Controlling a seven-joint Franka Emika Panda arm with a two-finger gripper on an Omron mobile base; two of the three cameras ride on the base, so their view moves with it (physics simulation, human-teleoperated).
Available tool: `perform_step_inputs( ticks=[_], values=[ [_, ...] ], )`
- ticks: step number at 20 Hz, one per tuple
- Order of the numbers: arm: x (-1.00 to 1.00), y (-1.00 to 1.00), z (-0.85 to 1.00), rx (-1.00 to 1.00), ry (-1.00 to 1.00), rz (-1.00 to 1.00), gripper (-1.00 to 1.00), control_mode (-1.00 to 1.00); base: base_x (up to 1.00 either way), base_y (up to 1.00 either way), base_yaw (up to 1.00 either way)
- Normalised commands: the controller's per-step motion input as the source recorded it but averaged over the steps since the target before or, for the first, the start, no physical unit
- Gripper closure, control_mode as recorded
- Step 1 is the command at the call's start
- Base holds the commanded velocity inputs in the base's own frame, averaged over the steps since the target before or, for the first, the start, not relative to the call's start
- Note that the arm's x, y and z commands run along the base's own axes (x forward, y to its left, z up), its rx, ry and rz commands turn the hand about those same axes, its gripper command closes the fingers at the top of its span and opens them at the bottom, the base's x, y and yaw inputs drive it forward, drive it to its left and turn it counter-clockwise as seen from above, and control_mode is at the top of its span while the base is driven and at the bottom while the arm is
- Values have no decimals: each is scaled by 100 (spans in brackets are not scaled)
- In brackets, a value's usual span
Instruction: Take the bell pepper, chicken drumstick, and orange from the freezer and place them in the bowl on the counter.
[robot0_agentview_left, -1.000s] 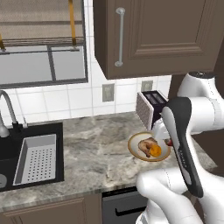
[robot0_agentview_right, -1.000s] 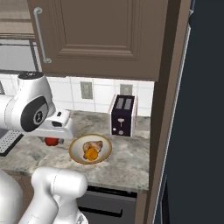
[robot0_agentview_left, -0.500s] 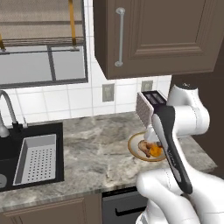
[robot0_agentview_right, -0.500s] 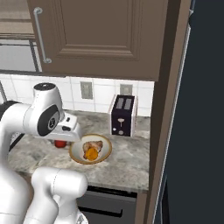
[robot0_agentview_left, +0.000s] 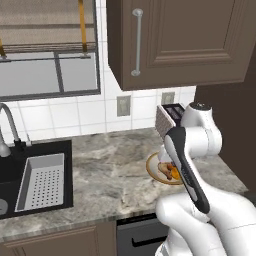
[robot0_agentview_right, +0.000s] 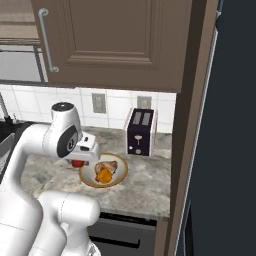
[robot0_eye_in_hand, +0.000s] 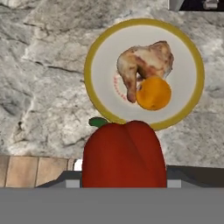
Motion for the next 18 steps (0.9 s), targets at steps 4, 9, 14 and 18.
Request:
perform_step_inputs(
  ticks=[4,9,14,18],
  values=[
    [59,0,-26,0,0,0,100,-100,0,0,0],
    [42,0,-31,0,0,0,100,-100,0,0,0],
    [29,5,-33,0,0,0,100,-100,0,0,0],
    [19,7,-33,0,0,0,100,-100,0,0,0]
  ],
)
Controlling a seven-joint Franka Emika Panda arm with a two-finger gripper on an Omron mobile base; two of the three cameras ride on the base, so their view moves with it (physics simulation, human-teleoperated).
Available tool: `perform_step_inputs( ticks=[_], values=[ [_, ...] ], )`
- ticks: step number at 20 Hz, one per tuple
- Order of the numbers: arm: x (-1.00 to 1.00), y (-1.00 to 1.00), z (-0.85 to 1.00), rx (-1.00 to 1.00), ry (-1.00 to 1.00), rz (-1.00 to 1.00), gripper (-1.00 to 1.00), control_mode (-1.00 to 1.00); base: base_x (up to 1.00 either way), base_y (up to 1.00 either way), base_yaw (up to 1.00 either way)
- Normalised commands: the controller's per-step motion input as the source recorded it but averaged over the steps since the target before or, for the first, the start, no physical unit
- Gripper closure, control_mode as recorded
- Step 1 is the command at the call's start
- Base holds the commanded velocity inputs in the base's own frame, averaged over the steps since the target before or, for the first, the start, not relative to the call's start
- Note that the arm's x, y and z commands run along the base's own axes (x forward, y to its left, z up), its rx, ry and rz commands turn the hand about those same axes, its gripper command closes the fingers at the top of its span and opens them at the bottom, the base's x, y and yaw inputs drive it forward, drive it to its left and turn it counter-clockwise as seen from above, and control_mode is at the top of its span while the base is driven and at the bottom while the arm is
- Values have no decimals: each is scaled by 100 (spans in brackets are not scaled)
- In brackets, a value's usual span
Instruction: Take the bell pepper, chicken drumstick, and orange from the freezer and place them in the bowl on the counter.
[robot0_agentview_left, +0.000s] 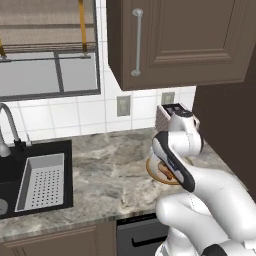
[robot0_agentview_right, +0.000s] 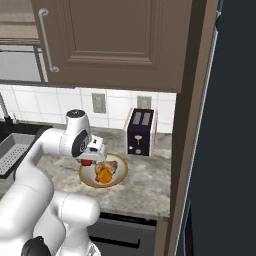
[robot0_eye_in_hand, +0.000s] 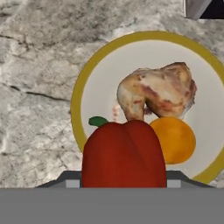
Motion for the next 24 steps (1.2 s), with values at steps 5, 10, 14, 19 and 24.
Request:
perform_step_inputs(
  ticks=[5,10,14,19,24],
  values=[
    [14,8,-33,0,0,0,100,-100,0,0,0],
    [16,0,-29,0,0,0,100,-100,0,0,0],
    [2,0,-18,0,0,0,100,-100,0,0,0],
    [0,0,-23,0,0,0,100,-100,0,0,0],
    [0,0,-19,0,0,0,100,-100,0,0,0]
  ],
)
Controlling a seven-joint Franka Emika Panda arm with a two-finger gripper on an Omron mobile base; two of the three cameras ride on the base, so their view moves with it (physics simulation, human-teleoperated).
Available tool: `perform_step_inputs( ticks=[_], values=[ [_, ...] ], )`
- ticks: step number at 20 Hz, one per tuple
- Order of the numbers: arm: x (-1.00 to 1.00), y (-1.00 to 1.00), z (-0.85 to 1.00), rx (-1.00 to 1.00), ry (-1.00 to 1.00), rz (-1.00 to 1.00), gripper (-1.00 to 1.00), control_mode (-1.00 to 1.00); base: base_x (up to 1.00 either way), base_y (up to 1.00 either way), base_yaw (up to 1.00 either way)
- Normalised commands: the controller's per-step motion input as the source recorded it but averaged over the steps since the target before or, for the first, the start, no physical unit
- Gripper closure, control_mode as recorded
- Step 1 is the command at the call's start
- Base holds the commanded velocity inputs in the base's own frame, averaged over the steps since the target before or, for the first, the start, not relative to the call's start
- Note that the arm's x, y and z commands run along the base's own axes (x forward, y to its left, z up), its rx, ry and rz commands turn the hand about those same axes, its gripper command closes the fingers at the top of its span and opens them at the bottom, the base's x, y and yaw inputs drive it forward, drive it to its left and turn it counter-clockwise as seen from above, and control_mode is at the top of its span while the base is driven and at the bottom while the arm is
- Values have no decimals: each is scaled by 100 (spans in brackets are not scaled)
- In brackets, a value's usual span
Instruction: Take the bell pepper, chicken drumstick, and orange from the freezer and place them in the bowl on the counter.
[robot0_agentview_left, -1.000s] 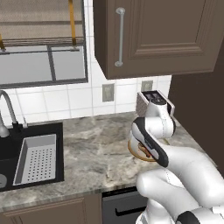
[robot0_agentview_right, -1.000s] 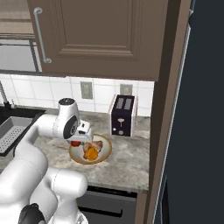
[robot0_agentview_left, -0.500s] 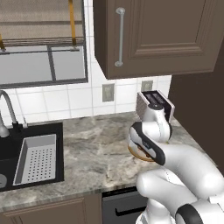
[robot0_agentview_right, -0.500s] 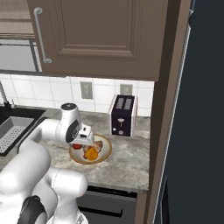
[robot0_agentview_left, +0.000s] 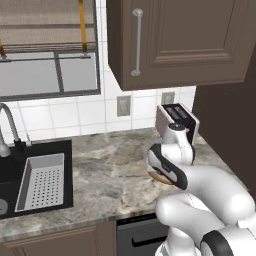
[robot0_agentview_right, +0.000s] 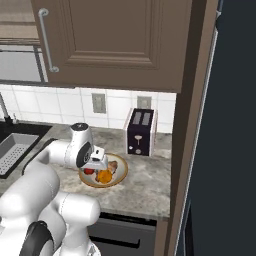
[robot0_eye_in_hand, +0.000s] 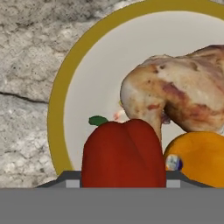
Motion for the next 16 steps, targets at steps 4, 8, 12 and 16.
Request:
perform_step_inputs(
  ticks=[4,8,12,16],
  values=[
    [3,0,-12,0,0,0,100,-100,0,0,0],
    [4,0,-8,0,0,0,100,-100,0,0,0],
    [6,0,-6,0,0,0,-100,-100,0,0,0],
    [6,0,0,0,0,0,-100,-100,0,0,0]
  ],
)
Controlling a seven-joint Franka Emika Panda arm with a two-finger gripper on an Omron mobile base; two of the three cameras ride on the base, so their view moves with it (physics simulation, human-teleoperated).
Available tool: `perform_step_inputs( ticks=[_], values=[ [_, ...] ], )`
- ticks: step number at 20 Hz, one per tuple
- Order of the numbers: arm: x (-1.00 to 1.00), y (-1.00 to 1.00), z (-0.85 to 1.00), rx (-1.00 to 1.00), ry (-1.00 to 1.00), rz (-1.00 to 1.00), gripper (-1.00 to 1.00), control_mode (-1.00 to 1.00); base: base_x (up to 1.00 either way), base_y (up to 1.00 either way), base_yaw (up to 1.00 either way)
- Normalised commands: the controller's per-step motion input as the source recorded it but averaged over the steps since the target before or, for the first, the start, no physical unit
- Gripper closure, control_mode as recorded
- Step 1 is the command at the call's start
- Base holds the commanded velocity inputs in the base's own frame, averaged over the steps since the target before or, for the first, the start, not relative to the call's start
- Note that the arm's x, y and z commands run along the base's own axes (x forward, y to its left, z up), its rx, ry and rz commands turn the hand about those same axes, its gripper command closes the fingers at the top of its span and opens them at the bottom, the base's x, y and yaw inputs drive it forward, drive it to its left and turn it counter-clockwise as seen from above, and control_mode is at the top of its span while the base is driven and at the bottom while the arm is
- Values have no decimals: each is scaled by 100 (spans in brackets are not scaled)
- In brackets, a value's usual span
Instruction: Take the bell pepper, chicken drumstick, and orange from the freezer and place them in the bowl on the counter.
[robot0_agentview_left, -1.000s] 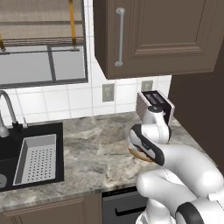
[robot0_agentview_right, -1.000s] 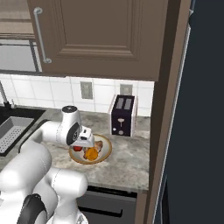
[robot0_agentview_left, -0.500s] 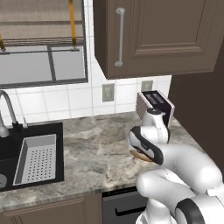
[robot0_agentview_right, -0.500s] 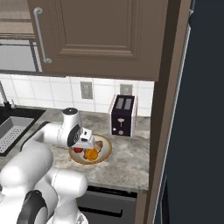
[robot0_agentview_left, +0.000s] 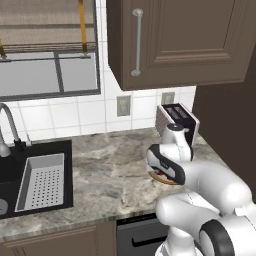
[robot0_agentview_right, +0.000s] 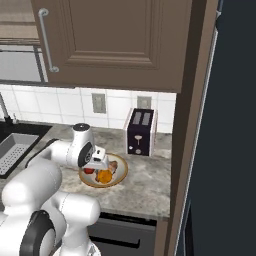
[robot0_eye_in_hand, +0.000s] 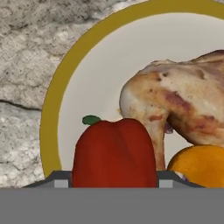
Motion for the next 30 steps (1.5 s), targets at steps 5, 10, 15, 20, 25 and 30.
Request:
perform_step_inputs(
  ticks=[5,10,15,20,25,30],
  values=[
    [0,0,0,0,0,0,-100,-100,0,0,0],
    [0,0,0,0,0,0,-100,-100,0,0,0],
    [-2,0,8,0,-6,0,-100,-100,0,0,0],
    [-7,0,33,0,-3,-3,-100,-100,0,0,0],
    [-15,0,49,0,-1,-1,-100,-100,0,0,0],
    [-37,0,59,0,-3,-2,-100,-100,0,0,0]
  ],
)
